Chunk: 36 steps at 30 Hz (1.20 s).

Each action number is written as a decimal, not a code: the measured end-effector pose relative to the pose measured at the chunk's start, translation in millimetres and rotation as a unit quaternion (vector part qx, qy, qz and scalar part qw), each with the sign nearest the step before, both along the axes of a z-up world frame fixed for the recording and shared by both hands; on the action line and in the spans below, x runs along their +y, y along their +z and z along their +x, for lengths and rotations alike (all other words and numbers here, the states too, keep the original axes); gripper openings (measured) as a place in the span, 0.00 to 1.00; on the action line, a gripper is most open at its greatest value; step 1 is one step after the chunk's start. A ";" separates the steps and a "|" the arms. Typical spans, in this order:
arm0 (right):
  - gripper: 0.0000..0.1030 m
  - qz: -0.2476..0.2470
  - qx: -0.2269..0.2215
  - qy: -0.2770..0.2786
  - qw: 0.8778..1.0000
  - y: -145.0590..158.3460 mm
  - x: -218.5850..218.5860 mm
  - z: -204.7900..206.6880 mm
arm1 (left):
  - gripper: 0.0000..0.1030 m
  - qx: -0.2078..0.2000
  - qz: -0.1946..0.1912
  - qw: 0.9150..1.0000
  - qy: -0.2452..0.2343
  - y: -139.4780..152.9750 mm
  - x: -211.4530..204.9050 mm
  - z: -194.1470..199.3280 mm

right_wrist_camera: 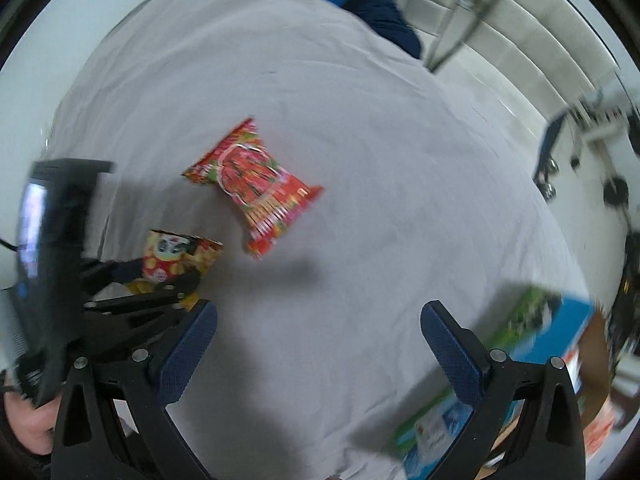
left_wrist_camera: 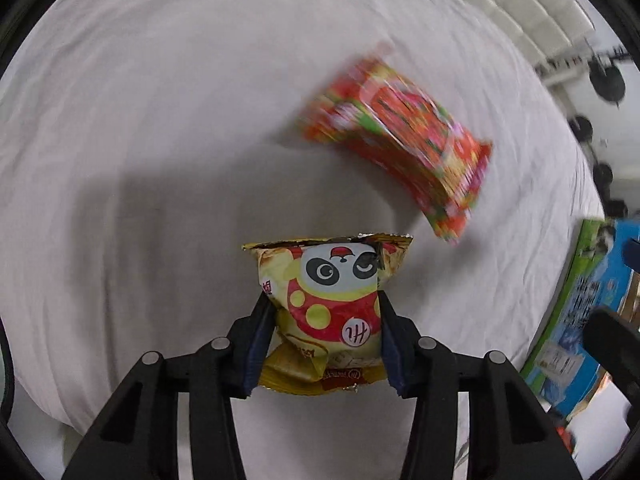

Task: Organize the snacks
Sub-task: 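Grasp the yellow panda pack with the left tool while the right tool grasps the red-and-green pack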

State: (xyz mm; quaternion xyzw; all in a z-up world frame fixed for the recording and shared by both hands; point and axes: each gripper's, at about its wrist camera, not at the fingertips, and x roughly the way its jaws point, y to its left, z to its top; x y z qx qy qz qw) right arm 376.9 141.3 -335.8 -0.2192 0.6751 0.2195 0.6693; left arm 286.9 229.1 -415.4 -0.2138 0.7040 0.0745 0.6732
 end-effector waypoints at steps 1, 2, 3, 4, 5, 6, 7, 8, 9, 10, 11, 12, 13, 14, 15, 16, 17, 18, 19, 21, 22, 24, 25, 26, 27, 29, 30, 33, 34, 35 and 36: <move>1.00 -0.006 0.003 0.016 1.000 -5.1 10.7 3.7 | 0.44 -0.003 0.005 1.000 0.008 2.1 6.6 -1.5; 1.00 -0.012 0.005 0.028 1.000 -9.6 20.6 5.9 | 0.44 -0.006 0.008 1.000 0.018 3.8 13.4 -2.7; 1.00 -0.018 0.009 0.043 0.999 -16.6 31.8 10.2 | 0.44 -0.009 0.011 1.000 0.028 4.9 20.8 -3.7; 1.00 -0.024 0.012 0.055 0.998 -22.8 41.8 13.4 | 0.44 -0.009 0.013 0.999 0.035 4.5 26.6 -4.4; 1.00 -0.028 0.015 0.064 0.997 -27.2 48.6 15.2 | 0.44 -0.009 0.014 0.999 0.042 3.5 33.1 -4.1; 1.00 -0.036 0.020 0.080 0.996 -36.0 58.9 18.8 | 0.44 -0.009 0.013 0.999 0.050 1.5 40.1 -4.5; 1.00 -0.041 0.023 0.090 0.995 -41.6 65.1 20.9 | 0.44 -0.008 0.013 0.998 0.057 -0.9 46.1 -4.6; 1.00 -0.046 0.025 0.103 0.993 -49.2 73.0 23.7 | 0.44 -0.007 0.015 0.998 0.063 -0.6 49.6 -4.3; 1.00 -0.050 0.026 0.114 0.992 -56.4 79.5 25.7 | 0.44 -0.007 0.015 0.997 0.070 -2.3 55.8 -3.9; 1.00 -0.056 0.028 0.123 0.990 -63.2 85.0 27.8 | 0.44 -0.008 0.016 0.997 0.074 -3.9 63.4 -3.7; 1.00 -0.058 0.031 0.128 0.990 -68.5 89.0 30.3 | 0.44 -0.007 0.017 0.997 0.078 -5.5 67.9 -2.6; 1.00 -0.056 0.036 0.131 0.989 -74.0 94.5 33.1 | 0.44 -0.006 0.018 0.997 0.081 -7.6 71.9 -1.4; 0.99 -0.055 0.048 0.132 0.989 -81.9 98.6 37.4 | 0.44 -0.006 0.019 0.996 0.083 -9.3 74.5 -0.5; 0.98 -0.056 0.054 0.133 0.988 -87.0 101.5 39.7 | 0.44 -0.005 0.019 0.996 0.085 -10.9 76.8 -0.1; 0.96 -0.058 0.059 0.135 0.987 -92.8 104.4 43.0 | 0.44 -0.003 0.019 0.996 0.086 -11.1 77.2 1.7; 0.90 -0.061 0.062 0.136 0.987 -97.4 107.0 45.0 | 0.44 -0.002 0.020 0.996 0.088 -11.1 77.7 3.2; 0.83 -0.066 0.067 0.139 0.986 -103.1 109.6 47.7 | 0.44 -0.001 0.020 0.996 0.088 -12.8 80.7 3.9; 0.80 -0.070 0.070 0.141 0.985 -107.1 111.2 50.1 | 0.44 0.000 0.022 0.996 0.088 -12.1 79.3 1.4; 0.78 -0.072 0.074 0.141 0.985 -110.1 112.4 51.6 | 0.44 0.001 0.023 0.996 0.087 -12.8 80.0 1.7; 0.74 -0.072 0.085 0.139 0.984 -116.6 113.4 56.2 | 0.44 0.002 0.024 0.996 0.085 -15.0 81.7 2.3; 0.74 -0.074 0.087 0.139 0.984 -118.7 113.5 58.0 | 0.44 0.003 0.024 0.996 0.084 -18.2 91.0 3.0; 0.74 -0.074 0.081 0.144 0.984 -117.7 115.2 59.6 | 0.44 0.004 0.022 0.996 0.083 -21.4 98.5 1.1; 0.73 -0.082 0.080 0.136 0.984 -118.4 115.9 60.3 | 0.44 0.004 0.023 0.996 0.083 -25.7 87.8 8.8; 0.71 -0.084 0.077 0.137 0.984 -118.0 116.0 60.8 | 0.44 0.004 0.023 0.996 0.082 -25.9 88.9 9.1; 0.69 -0.084 0.074 0.137 0.984 -117.5 116.9 59.6 | 0.44 0.003 0.023 0.996 0.080 -25.7 94.9 12.8; 0.56 -0.083 0.070 0.138 0.984 -114.8 118.1 55.8 | 0.44 0.002 0.027 0.997 0.077 -25.6 96.1 16.5; 0.56 -0.085 0.069 0.136 0.985 -113.5 118.6 55.1 | 0.44 0.001 0.028 0.997 0.077 -25.3 95.5 17.9; 0.53 -0.092 0.065 0.132 0.985 -112.5 117.4 51.1 | 0.44 0.000 0.030 0.996 0.079 -17.8 92.9 15.4; 0.52 -0.093 0.065 0.129 0.985 -112.1 117.7 51.2 | 0.44 -0.002 0.031 0.996 0.078 -16.0 93.3 15.6; 0.51 -0.093 0.066 0.123 0.986 -111.5 116.2 52.3 | 0.44 -0.004 0.034 0.996 0.077 -13.4 95.8 17.9; 0.50 -0.093 0.069 0.114 0.987 -111.1 113.8 53.3 | 0.44 -0.006 0.037 0.996 0.075 -10.8 96.2 18.6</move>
